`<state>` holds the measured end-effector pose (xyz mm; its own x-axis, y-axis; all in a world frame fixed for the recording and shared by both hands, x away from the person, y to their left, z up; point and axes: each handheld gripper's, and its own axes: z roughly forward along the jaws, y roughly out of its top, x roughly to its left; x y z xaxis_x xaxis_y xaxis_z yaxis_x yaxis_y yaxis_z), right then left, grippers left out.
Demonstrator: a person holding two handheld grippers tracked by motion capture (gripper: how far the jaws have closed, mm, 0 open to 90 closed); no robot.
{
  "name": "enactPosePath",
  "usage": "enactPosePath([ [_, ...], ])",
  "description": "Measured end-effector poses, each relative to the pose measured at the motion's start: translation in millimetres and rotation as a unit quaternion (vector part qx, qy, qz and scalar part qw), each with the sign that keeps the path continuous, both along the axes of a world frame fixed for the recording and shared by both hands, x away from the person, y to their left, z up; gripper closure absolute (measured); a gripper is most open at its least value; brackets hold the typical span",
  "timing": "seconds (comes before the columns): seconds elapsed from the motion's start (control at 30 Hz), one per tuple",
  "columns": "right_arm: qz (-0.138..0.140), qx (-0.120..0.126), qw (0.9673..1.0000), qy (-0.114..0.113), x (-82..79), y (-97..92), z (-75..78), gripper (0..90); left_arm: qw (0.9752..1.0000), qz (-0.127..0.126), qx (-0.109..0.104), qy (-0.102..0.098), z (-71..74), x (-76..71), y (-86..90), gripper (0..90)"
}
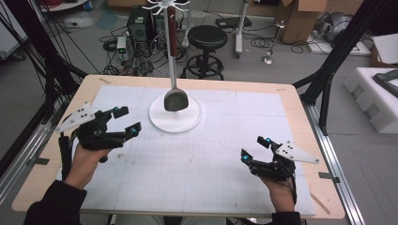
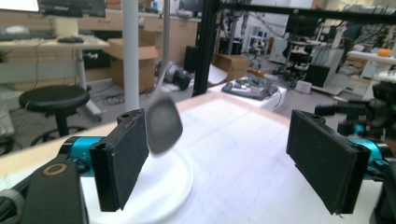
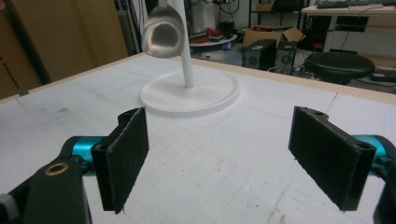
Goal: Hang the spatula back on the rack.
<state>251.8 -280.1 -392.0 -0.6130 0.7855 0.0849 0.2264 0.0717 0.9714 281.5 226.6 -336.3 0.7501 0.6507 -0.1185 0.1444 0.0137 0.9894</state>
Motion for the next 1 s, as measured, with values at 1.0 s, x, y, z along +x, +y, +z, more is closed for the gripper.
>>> enactPosePath([
  [1.0, -0.026, -0.018, 0.9995, 0.007, -10.2, 2.6, -20.0, 19.0, 0.9981, 0.050, -0.009, 0.034, -66.0, -28.5, 44.0, 25.6],
])
